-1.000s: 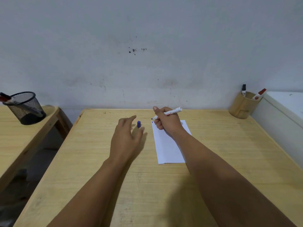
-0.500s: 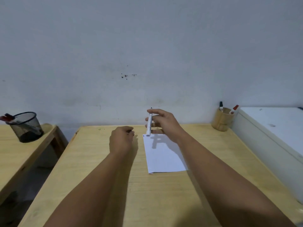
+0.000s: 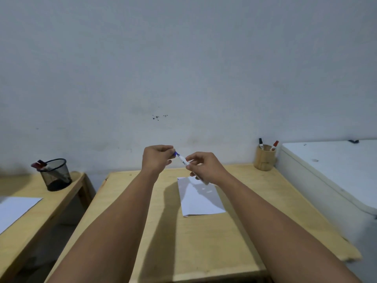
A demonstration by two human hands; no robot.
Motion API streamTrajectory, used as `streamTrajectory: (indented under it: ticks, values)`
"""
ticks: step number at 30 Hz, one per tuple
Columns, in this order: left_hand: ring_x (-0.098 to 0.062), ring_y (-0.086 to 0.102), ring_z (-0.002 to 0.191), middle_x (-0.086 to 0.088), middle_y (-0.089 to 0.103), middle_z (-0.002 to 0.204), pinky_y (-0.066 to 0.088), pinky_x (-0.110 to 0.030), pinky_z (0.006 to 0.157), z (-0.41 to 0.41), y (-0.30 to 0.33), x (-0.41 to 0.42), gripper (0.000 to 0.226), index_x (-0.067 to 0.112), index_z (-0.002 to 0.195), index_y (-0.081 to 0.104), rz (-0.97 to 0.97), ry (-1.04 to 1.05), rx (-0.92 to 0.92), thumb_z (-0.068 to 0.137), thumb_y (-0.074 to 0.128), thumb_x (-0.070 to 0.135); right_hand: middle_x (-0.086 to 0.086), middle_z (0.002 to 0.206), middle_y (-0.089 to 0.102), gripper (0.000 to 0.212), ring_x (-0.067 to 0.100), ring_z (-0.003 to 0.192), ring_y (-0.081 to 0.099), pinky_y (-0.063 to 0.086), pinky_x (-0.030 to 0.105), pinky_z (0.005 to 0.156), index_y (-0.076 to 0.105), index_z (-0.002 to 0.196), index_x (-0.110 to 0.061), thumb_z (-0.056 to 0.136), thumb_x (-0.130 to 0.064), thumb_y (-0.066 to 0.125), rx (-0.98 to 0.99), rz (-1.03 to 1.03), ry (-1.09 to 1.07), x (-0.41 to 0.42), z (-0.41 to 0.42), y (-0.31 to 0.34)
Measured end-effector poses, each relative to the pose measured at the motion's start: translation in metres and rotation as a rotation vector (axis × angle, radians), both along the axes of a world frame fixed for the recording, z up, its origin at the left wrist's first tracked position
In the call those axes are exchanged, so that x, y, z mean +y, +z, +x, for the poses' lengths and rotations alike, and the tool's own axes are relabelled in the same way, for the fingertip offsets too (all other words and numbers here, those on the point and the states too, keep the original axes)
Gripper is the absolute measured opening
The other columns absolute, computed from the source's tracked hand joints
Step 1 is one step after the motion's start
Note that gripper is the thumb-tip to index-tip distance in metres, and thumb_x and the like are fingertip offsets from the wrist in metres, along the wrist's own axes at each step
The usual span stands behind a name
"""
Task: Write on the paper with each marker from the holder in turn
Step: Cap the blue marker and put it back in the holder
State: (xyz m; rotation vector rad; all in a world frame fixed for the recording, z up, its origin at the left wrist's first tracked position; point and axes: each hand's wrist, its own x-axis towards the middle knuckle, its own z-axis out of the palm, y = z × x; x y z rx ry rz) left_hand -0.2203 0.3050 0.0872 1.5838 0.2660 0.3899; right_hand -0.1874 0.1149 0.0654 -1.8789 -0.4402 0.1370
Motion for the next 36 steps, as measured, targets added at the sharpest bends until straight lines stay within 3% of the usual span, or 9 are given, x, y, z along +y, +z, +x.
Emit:
streamTrajectory:
  ticks: [8,13,17,22,26,29,31,36]
  values:
    - [-0.027,0.078,0.097,-0.02,0.079,0.102,0.061,-0.04,0.092,-0.009,0.017,-0.026,0.017,0.0,0.107,0.077,0.015,-0.052,-0.014,0.092,0.073,0.005,0.0,0.092,0.074,0.015,0.019,0.071,0.075,0.056,0.031,0.066,0.077,0.105,-0.024,0.096,-0.012,0.075,-0.035,-0.033,-0.013,-0.028,-0.013,0.012]
    - [-0.019,0.078,0.084,-0.017,0.08,0.1,0.06,-0.034,0.084,-0.008,0.019,-0.045,0.017,0.0,0.105,0.079,0.15,-0.116,0.016,0.091,0.076,0.008,-0.001,0.091,0.075,0.016,0.018,0.07,0.075,0.056,0.031,0.067,0.079,0.107,-0.022,0.095,-0.012,0.075,-0.051,-0.018,-0.046,-0.04,-0.014,0.017]
    - [-0.021,0.079,0.087,-0.013,0.081,0.092,0.062,-0.036,0.086,-0.001,0.015,-0.065,0.017,0.001,0.103,0.08,0.182,-0.109,0.01,0.089,0.078,0.011,0.002,0.093,0.073,0.016,0.02,0.07,0.076,0.059,0.031,0.065,0.079,0.109,-0.016,0.094,-0.011,0.076,-0.034,0.013,-0.099,-0.053,-0.013,0.015]
    - [-0.022,0.079,0.093,-0.011,0.081,0.097,0.062,-0.041,0.089,0.023,0.011,-0.117,0.016,0.003,0.104,0.078,0.181,-0.223,0.028,0.096,0.067,0.013,-0.003,0.094,0.063,0.029,0.023,0.071,0.076,0.055,0.018,0.059,0.077,0.123,-0.014,0.095,-0.006,0.074,-0.07,-0.06,-0.156,-0.092,0.0,0.0]
    - [-0.021,0.072,0.107,-0.004,0.073,0.116,0.059,-0.046,0.097,0.068,0.006,-0.176,0.031,0.02,0.133,0.063,0.065,-0.224,-0.006,0.106,0.05,0.024,-0.008,0.083,0.065,0.018,0.017,0.08,0.067,0.051,0.029,0.078,0.077,0.11,-0.017,0.093,-0.013,0.076,-0.223,-0.206,-0.385,-0.154,0.047,0.014]
    - [-0.024,0.066,0.118,-0.003,0.067,0.132,0.053,-0.046,0.106,0.107,-0.014,-0.214,0.048,0.021,0.146,0.055,0.285,-0.247,0.01,0.101,0.059,0.035,0.001,0.081,0.075,0.014,0.019,0.081,0.07,0.054,0.03,0.079,0.074,0.1,-0.022,0.089,-0.014,0.079,-0.25,-0.118,-0.59,-0.204,0.086,0.037]
    - [-0.024,0.059,0.13,-0.005,0.061,0.144,0.048,-0.042,0.109,0.126,-0.028,-0.239,0.063,0.022,0.152,0.049,0.399,-0.291,0.025,0.095,0.069,0.042,0.0,0.086,0.077,0.016,0.021,0.085,0.073,0.058,0.033,0.081,0.073,0.104,-0.021,0.09,-0.016,0.08,-0.291,-0.083,-0.663,-0.229,0.109,0.053]
    - [-0.028,0.051,0.141,-0.011,0.051,0.156,0.045,-0.042,0.112,0.174,-0.059,-0.287,0.086,0.017,0.159,0.038,0.515,-0.386,0.107,0.087,0.079,0.04,-0.004,0.089,0.069,0.018,0.018,0.086,0.067,0.052,0.03,0.082,0.068,0.102,-0.018,0.09,-0.018,0.081,-0.368,-0.214,-0.716,-0.258,0.161,0.066]
